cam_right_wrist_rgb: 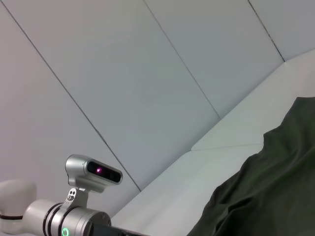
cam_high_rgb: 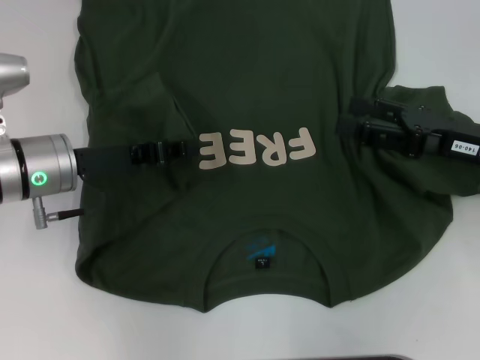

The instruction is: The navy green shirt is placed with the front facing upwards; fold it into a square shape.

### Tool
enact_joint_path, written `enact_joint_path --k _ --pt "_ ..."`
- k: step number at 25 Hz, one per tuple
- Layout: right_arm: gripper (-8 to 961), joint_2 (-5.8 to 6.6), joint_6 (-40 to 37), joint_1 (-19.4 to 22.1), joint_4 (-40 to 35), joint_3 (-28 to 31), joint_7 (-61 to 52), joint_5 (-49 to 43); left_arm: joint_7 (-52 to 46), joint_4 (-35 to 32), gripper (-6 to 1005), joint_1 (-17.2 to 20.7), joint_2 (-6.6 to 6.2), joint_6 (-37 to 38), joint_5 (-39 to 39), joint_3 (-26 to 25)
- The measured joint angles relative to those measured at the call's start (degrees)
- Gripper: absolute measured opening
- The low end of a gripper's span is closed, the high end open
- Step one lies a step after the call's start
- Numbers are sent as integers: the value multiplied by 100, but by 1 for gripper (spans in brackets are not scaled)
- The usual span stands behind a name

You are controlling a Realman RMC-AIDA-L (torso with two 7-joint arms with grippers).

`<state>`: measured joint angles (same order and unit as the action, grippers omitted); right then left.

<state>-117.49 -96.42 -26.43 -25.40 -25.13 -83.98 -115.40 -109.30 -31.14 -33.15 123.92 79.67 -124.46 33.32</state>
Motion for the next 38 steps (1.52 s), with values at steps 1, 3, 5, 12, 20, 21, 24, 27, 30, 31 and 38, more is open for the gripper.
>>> enact_joint_path --k 1,3,5,12,20,21,24,27,30,31,38 --pt "909 -1 0 3 0 0 -2 0 0 13 20 -4 0 0 15 0" --pt "908 -1 0 9 0 0 -9 0 -1 35 28 -16 0 17 69 0" --pt "908 -1 0 13 0 0 -11 0 -1 37 37 -22 0 43 104 12" --pt "909 -1 0 16 0 0 -13 0 3 39 126 -26 0 10 169 0" --pt "908 22 -101 43 -35 35 -22 0 418 -126 439 87 -35 279 713 -24" --pt "908 29 -140 48 -46 84 -22 1 513 -172 484 113 -34 350 849 -26" --pt "909 65 -226 63 -93 233 -53 4 677 -308 608 178 -24 440 1182 -27" --pt "910 135 -232 87 -153 301 -211 7 755 -351 731 196 -27 464 1391 -41" --pt "912 226 -249 119 -189 447 -370 43 875 -361 789 225 -31 463 1653 -113" --pt "912 250 -263 128 -203 501 -390 55 926 -362 808 243 -29 446 1744 -146" --pt "914 385 -456 277 -960 625 -1436 45 1092 -367 884 300 -30 370 1975 -276"
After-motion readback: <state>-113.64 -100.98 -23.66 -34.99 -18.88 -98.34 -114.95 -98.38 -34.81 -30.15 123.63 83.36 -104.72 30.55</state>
